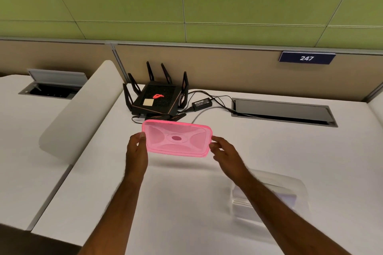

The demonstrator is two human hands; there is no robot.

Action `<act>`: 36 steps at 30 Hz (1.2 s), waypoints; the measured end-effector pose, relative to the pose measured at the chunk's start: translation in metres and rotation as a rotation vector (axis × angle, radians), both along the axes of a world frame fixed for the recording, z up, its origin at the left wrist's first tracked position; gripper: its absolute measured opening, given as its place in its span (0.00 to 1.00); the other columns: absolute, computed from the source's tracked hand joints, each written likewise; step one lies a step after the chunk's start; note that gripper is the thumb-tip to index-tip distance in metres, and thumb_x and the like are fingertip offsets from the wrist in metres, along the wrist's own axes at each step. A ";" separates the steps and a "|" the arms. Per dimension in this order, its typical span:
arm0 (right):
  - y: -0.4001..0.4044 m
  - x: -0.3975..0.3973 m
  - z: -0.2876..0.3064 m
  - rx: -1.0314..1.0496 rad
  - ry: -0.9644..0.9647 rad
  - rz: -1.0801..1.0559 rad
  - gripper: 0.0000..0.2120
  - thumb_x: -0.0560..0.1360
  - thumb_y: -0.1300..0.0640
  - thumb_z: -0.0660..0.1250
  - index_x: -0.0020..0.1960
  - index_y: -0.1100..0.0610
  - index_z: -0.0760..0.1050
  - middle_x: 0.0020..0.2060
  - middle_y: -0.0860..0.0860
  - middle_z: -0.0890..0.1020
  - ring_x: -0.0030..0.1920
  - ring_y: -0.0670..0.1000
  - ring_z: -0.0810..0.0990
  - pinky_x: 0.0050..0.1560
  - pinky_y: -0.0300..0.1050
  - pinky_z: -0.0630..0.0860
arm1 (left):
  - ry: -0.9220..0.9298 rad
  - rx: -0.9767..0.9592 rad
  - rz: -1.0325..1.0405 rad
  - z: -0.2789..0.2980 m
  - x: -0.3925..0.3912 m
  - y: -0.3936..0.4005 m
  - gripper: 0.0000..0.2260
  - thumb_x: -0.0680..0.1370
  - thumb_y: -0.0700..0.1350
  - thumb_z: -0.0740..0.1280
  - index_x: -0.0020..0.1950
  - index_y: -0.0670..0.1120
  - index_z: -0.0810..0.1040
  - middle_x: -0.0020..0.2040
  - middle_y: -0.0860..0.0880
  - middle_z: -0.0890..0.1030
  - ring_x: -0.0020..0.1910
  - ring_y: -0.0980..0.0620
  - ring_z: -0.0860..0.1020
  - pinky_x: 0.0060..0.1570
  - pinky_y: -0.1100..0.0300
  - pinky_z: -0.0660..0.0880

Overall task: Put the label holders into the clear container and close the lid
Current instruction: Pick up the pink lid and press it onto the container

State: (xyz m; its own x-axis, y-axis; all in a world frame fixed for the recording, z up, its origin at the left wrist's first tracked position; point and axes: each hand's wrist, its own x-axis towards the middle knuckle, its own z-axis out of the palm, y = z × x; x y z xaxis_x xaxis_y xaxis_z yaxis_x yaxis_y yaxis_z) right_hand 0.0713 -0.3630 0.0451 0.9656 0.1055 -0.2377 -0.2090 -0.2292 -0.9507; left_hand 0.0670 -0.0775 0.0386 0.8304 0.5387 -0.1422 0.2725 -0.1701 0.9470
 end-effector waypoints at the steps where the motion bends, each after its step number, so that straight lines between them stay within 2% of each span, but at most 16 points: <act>1: -0.008 -0.001 0.000 0.021 -0.006 -0.014 0.14 0.84 0.53 0.63 0.68 0.52 0.76 0.59 0.51 0.82 0.63 0.53 0.80 0.68 0.58 0.76 | -0.010 -0.039 0.001 0.002 -0.001 -0.007 0.10 0.81 0.60 0.59 0.58 0.61 0.76 0.60 0.51 0.79 0.60 0.49 0.76 0.57 0.53 0.73; 3: -0.021 -0.003 0.001 0.135 0.006 -0.063 0.10 0.85 0.54 0.60 0.61 0.51 0.79 0.56 0.50 0.83 0.62 0.55 0.81 0.65 0.56 0.76 | -0.048 -0.143 -0.001 0.008 -0.002 -0.020 0.09 0.80 0.62 0.58 0.49 0.66 0.77 0.55 0.53 0.80 0.58 0.51 0.77 0.58 0.54 0.73; 5: -0.033 -0.004 0.004 0.272 0.053 -0.145 0.12 0.86 0.52 0.58 0.59 0.52 0.80 0.56 0.51 0.84 0.62 0.55 0.82 0.63 0.53 0.78 | -0.078 -0.245 -0.001 0.014 -0.001 -0.033 0.12 0.81 0.63 0.58 0.43 0.66 0.78 0.50 0.56 0.81 0.56 0.56 0.79 0.57 0.58 0.73; 8: -0.054 -0.006 0.008 0.395 0.080 -0.267 0.17 0.85 0.46 0.59 0.59 0.56 0.81 0.56 0.54 0.85 0.58 0.51 0.85 0.57 0.46 0.83 | -0.090 -0.401 -0.006 0.016 0.003 -0.050 0.08 0.82 0.57 0.63 0.48 0.57 0.80 0.50 0.54 0.83 0.57 0.56 0.80 0.58 0.61 0.74; 11: -0.074 -0.011 0.008 0.464 0.087 -0.362 0.19 0.84 0.45 0.61 0.57 0.59 0.82 0.52 0.55 0.86 0.56 0.53 0.86 0.56 0.48 0.84 | -0.094 -0.511 -0.021 0.015 0.006 -0.066 0.06 0.82 0.50 0.66 0.52 0.49 0.80 0.53 0.48 0.83 0.61 0.51 0.80 0.63 0.58 0.75; 14: -0.096 -0.019 0.006 0.510 0.102 -0.427 0.22 0.84 0.44 0.61 0.56 0.63 0.82 0.51 0.57 0.88 0.54 0.55 0.87 0.55 0.49 0.84 | -0.126 -0.540 -0.072 0.012 0.003 -0.084 0.05 0.82 0.45 0.66 0.54 0.46 0.79 0.56 0.45 0.83 0.61 0.49 0.81 0.66 0.54 0.75; 17: -0.117 -0.028 0.003 0.533 0.072 -0.463 0.19 0.84 0.49 0.63 0.55 0.65 0.83 0.50 0.60 0.88 0.52 0.56 0.88 0.55 0.49 0.84 | -0.144 -0.544 -0.136 0.008 0.001 -0.100 0.04 0.81 0.41 0.67 0.55 0.46 0.79 0.55 0.43 0.83 0.57 0.46 0.82 0.61 0.51 0.78; 20: -0.137 -0.037 -0.002 0.471 0.053 -0.502 0.09 0.81 0.57 0.69 0.53 0.63 0.85 0.49 0.59 0.88 0.51 0.56 0.88 0.52 0.46 0.85 | -0.138 -0.513 -0.187 0.003 -0.002 -0.118 0.06 0.79 0.39 0.69 0.55 0.47 0.80 0.56 0.42 0.83 0.56 0.46 0.82 0.56 0.52 0.79; 22: -0.150 -0.044 -0.006 0.411 0.051 -0.501 0.06 0.78 0.61 0.72 0.54 0.60 0.85 0.48 0.56 0.89 0.50 0.55 0.88 0.48 0.42 0.84 | -0.124 -0.476 -0.212 -0.001 -0.004 -0.130 0.07 0.78 0.38 0.70 0.55 0.47 0.80 0.58 0.42 0.83 0.56 0.46 0.81 0.55 0.52 0.77; 25: -0.168 -0.053 -0.011 0.343 0.034 -0.512 0.08 0.75 0.61 0.76 0.54 0.58 0.85 0.47 0.55 0.88 0.49 0.54 0.88 0.47 0.44 0.84 | -0.084 -0.457 -0.270 -0.011 -0.008 -0.144 0.09 0.77 0.38 0.71 0.56 0.46 0.81 0.61 0.43 0.82 0.59 0.44 0.81 0.57 0.51 0.77; 28: -0.183 -0.061 -0.018 0.335 0.033 -0.538 0.11 0.74 0.64 0.77 0.55 0.58 0.82 0.49 0.53 0.88 0.50 0.53 0.88 0.47 0.44 0.84 | -0.043 -0.451 -0.308 -0.019 -0.014 -0.156 0.12 0.76 0.34 0.70 0.57 0.47 0.81 0.61 0.47 0.83 0.62 0.46 0.81 0.56 0.55 0.78; 32: -0.201 -0.071 -0.029 0.257 0.048 -0.518 0.18 0.73 0.65 0.77 0.61 0.57 0.78 0.55 0.52 0.87 0.51 0.49 0.88 0.46 0.43 0.84 | -0.005 -0.470 -0.343 -0.028 -0.021 -0.173 0.18 0.75 0.27 0.68 0.56 0.47 0.82 0.63 0.47 0.83 0.65 0.50 0.79 0.59 0.55 0.77; 36: -0.216 -0.083 -0.039 0.020 0.024 -0.464 0.22 0.74 0.61 0.78 0.65 0.57 0.77 0.56 0.51 0.84 0.44 0.51 0.88 0.49 0.51 0.85 | -0.001 -0.396 -0.380 -0.034 -0.031 -0.189 0.21 0.74 0.26 0.68 0.53 0.53 0.82 0.64 0.51 0.81 0.65 0.55 0.79 0.61 0.56 0.77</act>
State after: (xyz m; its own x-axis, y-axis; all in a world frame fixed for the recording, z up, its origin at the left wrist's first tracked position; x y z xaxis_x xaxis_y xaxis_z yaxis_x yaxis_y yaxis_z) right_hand -0.0115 -0.5795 0.0063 0.9061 -0.3314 -0.2629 -0.3071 -0.0877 -0.9476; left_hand 0.0356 -0.2667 0.0046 0.9563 0.1066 -0.2723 0.2603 0.1135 0.9588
